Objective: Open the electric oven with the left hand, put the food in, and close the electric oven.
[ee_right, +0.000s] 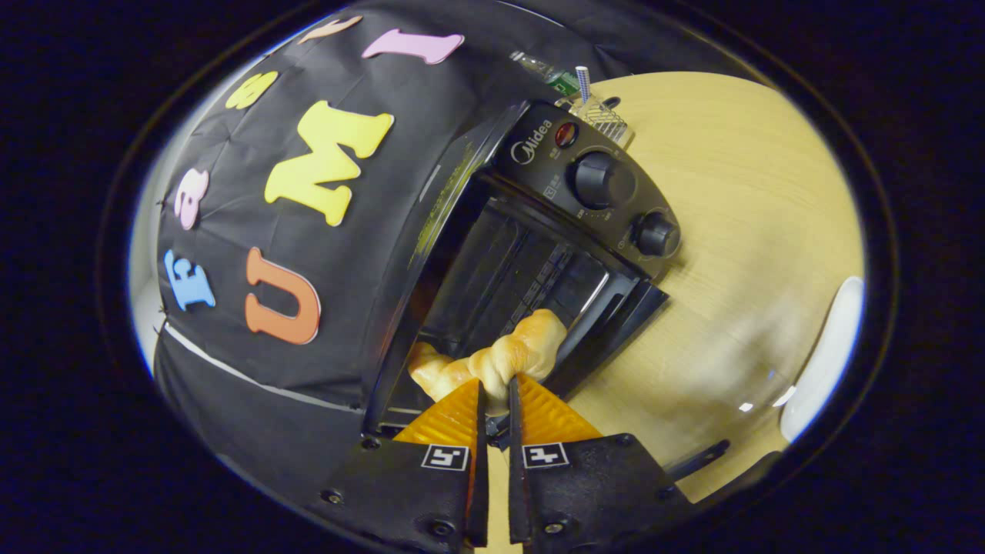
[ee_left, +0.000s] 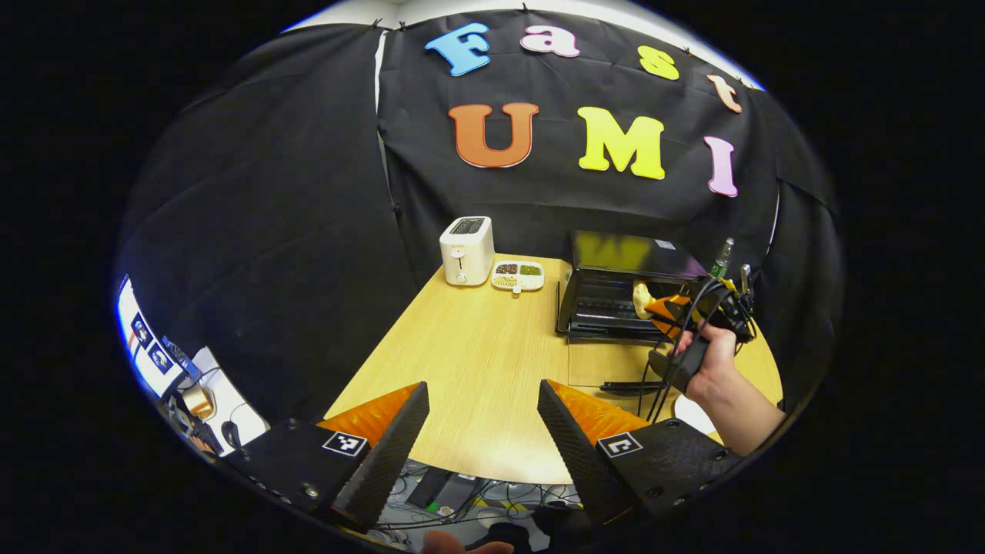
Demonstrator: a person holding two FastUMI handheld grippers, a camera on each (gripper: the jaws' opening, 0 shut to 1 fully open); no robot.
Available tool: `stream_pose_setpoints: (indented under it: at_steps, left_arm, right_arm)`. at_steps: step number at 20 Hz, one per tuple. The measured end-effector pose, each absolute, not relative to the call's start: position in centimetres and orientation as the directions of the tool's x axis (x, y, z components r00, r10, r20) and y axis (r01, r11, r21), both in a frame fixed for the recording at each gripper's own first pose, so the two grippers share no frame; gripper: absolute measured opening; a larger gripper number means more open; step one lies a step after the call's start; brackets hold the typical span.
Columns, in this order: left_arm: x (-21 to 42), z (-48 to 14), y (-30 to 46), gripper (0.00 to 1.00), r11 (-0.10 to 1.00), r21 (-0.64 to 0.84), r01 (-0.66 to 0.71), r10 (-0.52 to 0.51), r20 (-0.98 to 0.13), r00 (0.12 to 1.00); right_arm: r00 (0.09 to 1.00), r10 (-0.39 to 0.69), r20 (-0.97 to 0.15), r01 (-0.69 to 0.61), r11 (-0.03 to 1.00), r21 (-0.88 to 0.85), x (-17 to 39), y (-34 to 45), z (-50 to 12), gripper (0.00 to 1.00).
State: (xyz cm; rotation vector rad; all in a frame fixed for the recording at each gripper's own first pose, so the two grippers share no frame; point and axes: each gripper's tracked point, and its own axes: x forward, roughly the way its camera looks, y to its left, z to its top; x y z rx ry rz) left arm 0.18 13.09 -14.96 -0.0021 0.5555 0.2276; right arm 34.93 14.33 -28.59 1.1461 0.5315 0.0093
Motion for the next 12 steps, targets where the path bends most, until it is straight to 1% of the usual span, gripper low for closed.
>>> stream_pose_setpoints:
  at_steps: [2,3,4,6,8,9,12]
  left_arm:
    - [-0.1,-15.1,13.4,0.93,0.977,0.081,-0.199,0.211,-0.532,0.820]
    - [-0.2,-15.0,13.8,0.94,0.977,0.089,-0.192,0.209,-0.533,0.820]
    - [-0.4,-15.0,14.0,0.96,0.978,0.097,-0.186,0.209,-0.535,0.819]
    - [-0.7,-15.2,14.7,0.96,0.978,0.106,-0.181,0.210,-0.543,0.813]
    - [-1.0,-15.2,15.3,0.96,0.978,0.098,-0.184,0.207,-0.550,0.809]
    - [-1.2,-15.0,15.7,0.96,0.978,0.098,-0.187,0.210,-0.548,0.809]
    - [-1.7,-15.1,16.7,0.96,0.976,0.092,-0.199,0.216,-0.547,0.809]
  right_arm:
    - [0.890,0.251,-0.381,0.268,0.389,0.881,36.2,14.7,-28.8,0.14]
    - [0.897,0.241,-0.372,0.272,0.364,0.891,36.7,14.9,-28.9,0.12]
    - [0.902,0.230,-0.365,0.278,0.337,0.899,37.3,15.2,-29.0,0.12]
    - [0.909,0.220,-0.353,0.282,0.298,0.912,37.9,15.8,-29.0,0.12]
    - [0.920,0.185,-0.346,0.283,0.296,0.912,38.7,15.6,-29.1,0.12]
    - [0.924,0.169,-0.344,0.285,0.298,0.911,39.1,15.4,-29.2,0.10]
    - [0.922,0.160,-0.353,0.294,0.308,0.905,39.5,15.5,-29.7,0.16]
